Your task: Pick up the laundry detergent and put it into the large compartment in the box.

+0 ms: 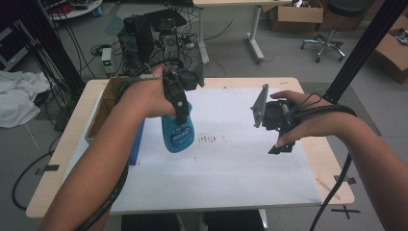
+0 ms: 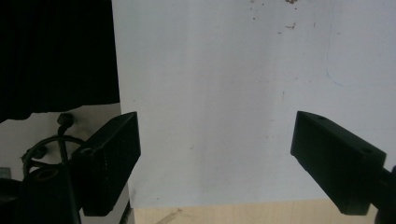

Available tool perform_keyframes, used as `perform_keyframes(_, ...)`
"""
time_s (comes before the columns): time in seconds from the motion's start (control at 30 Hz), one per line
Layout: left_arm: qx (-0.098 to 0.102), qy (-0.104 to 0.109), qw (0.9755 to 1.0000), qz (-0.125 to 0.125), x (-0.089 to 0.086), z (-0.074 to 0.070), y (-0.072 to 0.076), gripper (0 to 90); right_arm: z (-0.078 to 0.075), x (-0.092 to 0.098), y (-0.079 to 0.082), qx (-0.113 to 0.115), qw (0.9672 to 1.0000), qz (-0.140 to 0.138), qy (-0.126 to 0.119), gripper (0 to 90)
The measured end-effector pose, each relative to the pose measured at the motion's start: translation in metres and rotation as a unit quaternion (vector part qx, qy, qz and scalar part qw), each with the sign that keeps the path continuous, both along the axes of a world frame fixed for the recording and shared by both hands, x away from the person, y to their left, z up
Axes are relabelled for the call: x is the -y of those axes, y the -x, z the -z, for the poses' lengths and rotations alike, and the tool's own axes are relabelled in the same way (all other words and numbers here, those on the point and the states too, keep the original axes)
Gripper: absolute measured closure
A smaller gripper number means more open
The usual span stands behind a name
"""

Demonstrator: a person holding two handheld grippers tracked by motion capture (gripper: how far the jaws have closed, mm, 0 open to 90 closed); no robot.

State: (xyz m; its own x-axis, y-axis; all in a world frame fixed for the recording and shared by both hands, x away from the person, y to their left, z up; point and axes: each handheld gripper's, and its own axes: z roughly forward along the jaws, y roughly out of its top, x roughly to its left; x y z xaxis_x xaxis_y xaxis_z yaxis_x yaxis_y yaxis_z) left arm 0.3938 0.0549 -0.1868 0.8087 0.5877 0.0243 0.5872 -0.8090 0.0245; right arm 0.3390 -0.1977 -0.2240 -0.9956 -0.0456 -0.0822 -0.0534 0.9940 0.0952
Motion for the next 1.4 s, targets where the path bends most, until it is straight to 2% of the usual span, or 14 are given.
perform_keyframes(0.23,-0.008,-0.004,0.9965,-0.083,-0.020,-0.022,-0.007,38.1,0.001,-0.005,0.000,0.000,1.0000,-0.006,0.000,16.0)
perform_keyframes(0.43,-0.007,0.022,0.9897,-0.141,-0.041,-0.042,-0.010,38.1,0.001,-0.008,-0.001,0.000,1.0000,-0.010,0.001,16.0)
perform_keyframes(0.63,0.000,0.020,0.9822,-0.187,-0.064,-0.067,-0.013,38.1,0.002,-0.011,-0.002,0.000,0.9999,-0.013,0.001,16.0)
perform_keyframes(0.67,0.002,0.019,0.9777,-0.209,-0.074,-0.075,-0.015,38.1,0.002,-0.011,-0.002,0.000,0.9999,-0.012,0.001,16.0)
perform_keyframes(0.7,0.002,0.019,0.9777,-0.209,-0.074,-0.075,-0.015,38.1,0.002,-0.011,-0.002,0.000,0.9999,-0.012,0.001,16.0)
perform_keyframes(0.8,0.005,0.021,0.9692,-0.245,-0.089,-0.083,-0.016,38.1,0.002,-0.012,-0.003,-0.001,0.9999,-0.014,0.000,16.0)
perform_keyframes(0.83,0.005,0.022,0.9636,-0.266,-0.100,-0.087,-0.017,38.1,0.002,-0.012,-0.003,-0.001,0.9999,-0.014,0.001,16.0)
perform_keyframes(0.87,0.005,0.022,0.9636,-0.266,-0.100,-0.087,-0.017,38.1,0.002,-0.012,-0.003,-0.001,0.9999,-0.014,0.001,16.0)
perform_keyframes(0.97,0.007,0.023,0.9554,-0.294,-0.117,-0.090,-0.017,38.1,0.002,-0.012,-0.004,-0.002,0.9999,-0.014,0.003,16.0)
perform_keyframes(1.07,0.008,0.023,0.9461,-0.323,-0.132,-0.093,-0.017,38.1,0.002,-0.013,-0.004,-0.002,0.9999,-0.013,0.003,16.0)
perform_keyframes(1.1,0.006,0.021,0.9402,-0.340,-0.141,-0.094,-0.016,38.1,0.001,-0.013,-0.004,-0.001,0.9999,-0.013,0.003,15.9)
perform_keyframes(1.13,0.006,0.021,0.9402,-0.340,-0.141,-0.094,-0.016,38.1,0.001,-0.013,-0.004,-0.001,0.9999,-0.013,0.003,15.9)
perform_keyframes(1.3,0.008,0.007,0.9257,-0.378,-0.161,-0.095,-0.016,38.1,0.001,-0.015,-0.005,-0.001,0.9999,-0.015,0.004,16.0)
perform_keyframes(1.4,0.009,0.003,0.9223,-0.386,-0.165,-0.094,-0.017,38.1,0.002,-0.017,-0.005,-0.002,0.9999,-0.015,0.004,16.0)
